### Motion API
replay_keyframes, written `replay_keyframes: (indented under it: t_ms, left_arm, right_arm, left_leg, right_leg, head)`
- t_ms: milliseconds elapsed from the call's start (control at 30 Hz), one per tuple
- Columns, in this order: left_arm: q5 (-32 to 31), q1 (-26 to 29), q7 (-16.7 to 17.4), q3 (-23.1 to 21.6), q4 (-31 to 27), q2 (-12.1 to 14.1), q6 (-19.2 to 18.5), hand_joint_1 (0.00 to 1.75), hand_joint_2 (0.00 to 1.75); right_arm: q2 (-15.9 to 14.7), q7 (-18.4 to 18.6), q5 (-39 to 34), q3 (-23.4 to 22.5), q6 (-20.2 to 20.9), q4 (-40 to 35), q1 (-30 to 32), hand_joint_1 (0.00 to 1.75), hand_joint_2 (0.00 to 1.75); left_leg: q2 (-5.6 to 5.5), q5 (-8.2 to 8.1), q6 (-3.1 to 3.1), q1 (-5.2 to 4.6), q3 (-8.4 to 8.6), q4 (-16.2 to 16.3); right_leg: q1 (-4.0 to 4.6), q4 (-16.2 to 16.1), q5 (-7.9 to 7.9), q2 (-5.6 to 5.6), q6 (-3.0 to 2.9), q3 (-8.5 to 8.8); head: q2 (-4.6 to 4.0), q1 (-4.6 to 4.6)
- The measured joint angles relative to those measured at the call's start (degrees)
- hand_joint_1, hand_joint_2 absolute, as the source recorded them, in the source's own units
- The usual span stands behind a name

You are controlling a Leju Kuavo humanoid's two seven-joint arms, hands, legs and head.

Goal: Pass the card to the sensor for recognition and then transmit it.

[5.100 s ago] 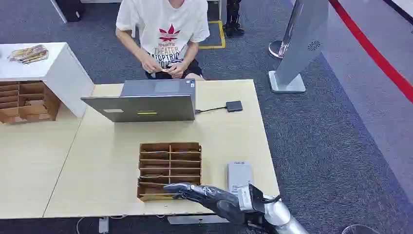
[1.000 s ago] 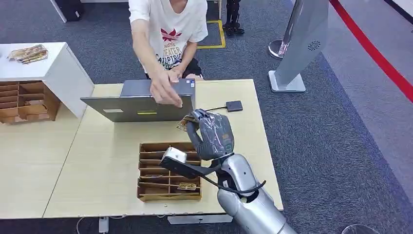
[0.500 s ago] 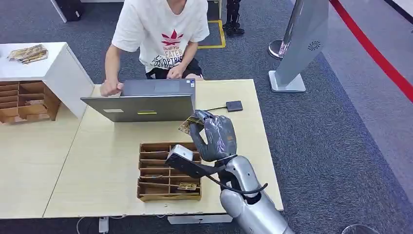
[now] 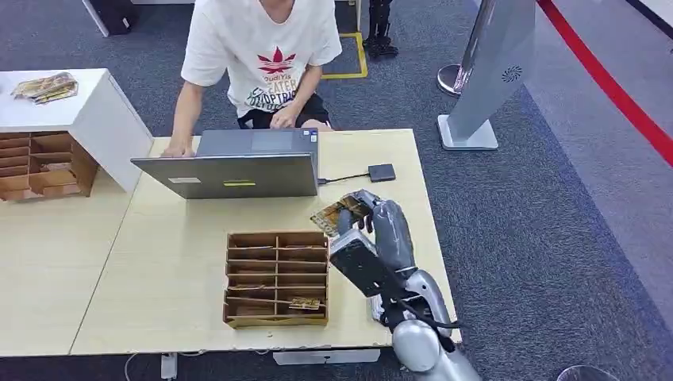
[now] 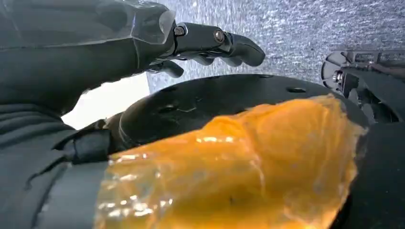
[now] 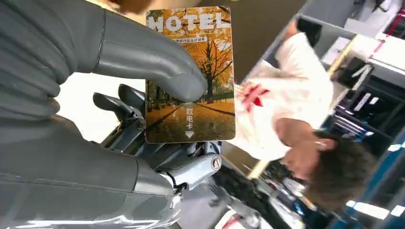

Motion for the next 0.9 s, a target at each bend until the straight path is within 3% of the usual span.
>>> replay_keyframes:
  t_ms: [167, 300, 667, 900]
  left_arm:
    - [1.4, 0.2, 0.0, 1.9, -0.2, -0.2, 0.3, 0.0, 0.0]
    - [1.8, 0.2, 0.0, 2.9, -0.2, -0.3, 0.3, 0.0, 0.0]
    - [1.8, 0.2, 0.0, 3.4, -0.4, -0.4, 0.3, 0.0, 0.0]
    - [1.8, 0.2, 0.1, 4.1, -0.4, -0.4, 0.3, 0.0, 0.0]
  right_arm:
    - [-3.6, 1.4, -0.1, -3.5, 4.9, -3.1, 5.3, 1.75, 1.75]
    - [-5.7, 1.8, 0.8, -4.9, 5.8, -4.1, 7.9, 1.75, 1.75]
    - [-7.2, 1.8, 1.2, -5.7, 6.4, -5.1, 9.0, 1.75, 1.75]
    - [-8.2, 3.6, 3.8, -5.9, 8.2, -4.9, 10.3, 1.75, 1.75]
  left_leg:
    - [0.02, -0.09, 0.13, -0.04, -0.01, 0.0]
    - [0.04, -0.1, 0.14, -0.04, -0.01, 0.0]
    - [0.05, -0.09, 0.13, -0.03, 0.01, 0.0]
    - [0.05, -0.1, 0.14, -0.04, -0.01, 0.0]
  right_leg:
    - [-0.01, 0.0, -0.03, -0.01, 0.04, 0.01]
    - [-0.01, 0.0, -0.03, 0.0, 0.04, 0.01]
    - [0.0, 0.0, -0.03, 0.02, 0.04, 0.01]
    - [-0.01, 0.0, -0.04, 0.02, 0.05, 0.01]
  head:
    - [0.0, -0.02]
    - [0.0, -0.02]
    - [0.0, -0.04]
    - [0.0, -0.04]
